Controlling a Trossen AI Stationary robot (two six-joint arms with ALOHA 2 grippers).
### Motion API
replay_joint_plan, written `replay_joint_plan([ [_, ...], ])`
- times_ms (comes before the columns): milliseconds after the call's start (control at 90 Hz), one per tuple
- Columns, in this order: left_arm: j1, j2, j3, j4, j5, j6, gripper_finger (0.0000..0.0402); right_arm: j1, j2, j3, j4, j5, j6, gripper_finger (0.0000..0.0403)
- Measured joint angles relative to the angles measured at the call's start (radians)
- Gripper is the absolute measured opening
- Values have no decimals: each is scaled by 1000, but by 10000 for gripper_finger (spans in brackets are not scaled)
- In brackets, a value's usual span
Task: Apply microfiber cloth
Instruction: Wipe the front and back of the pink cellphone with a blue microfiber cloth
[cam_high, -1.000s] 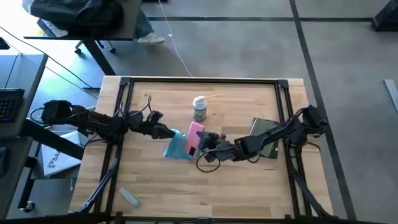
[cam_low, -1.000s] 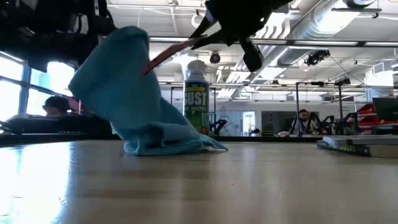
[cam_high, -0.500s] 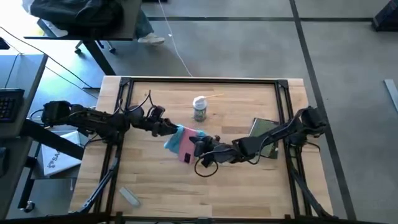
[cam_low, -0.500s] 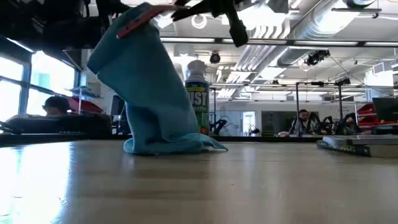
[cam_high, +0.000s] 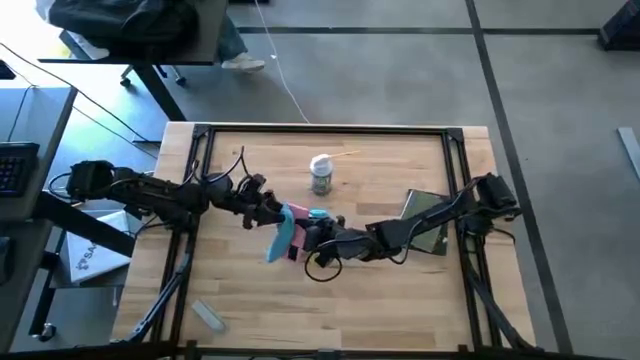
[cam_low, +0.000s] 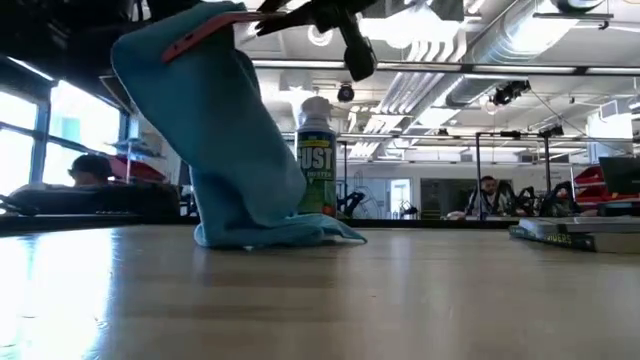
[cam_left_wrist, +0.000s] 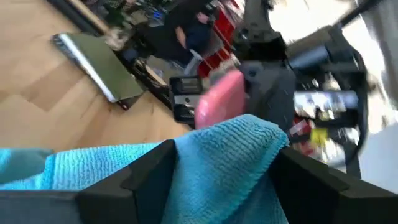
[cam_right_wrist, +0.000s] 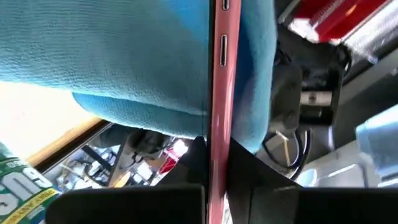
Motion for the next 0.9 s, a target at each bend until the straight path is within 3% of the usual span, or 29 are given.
replay_joint_plan([
  [156,88,-37,0,-1,217,-1,230,22,0,0,1,36,52,0],
  [333,105,-143,1,-44,273,144,230,52,0,-1,-3,44,60,0],
  [411,101,-180,2,-232,261,205,230,60,-2,-1,-3,55,47,0],
  [622,101,-180,-2,-950,124,295,230,37,-4,-1,-11,30,51,0],
  [789,75,-194,2,-1128,142,284,230,-5,-4,-1,-13,-54,53,0],
  [900,50,-219,77,-1247,134,317,229,-25,-4,-1,-15,-112,55,0],
])
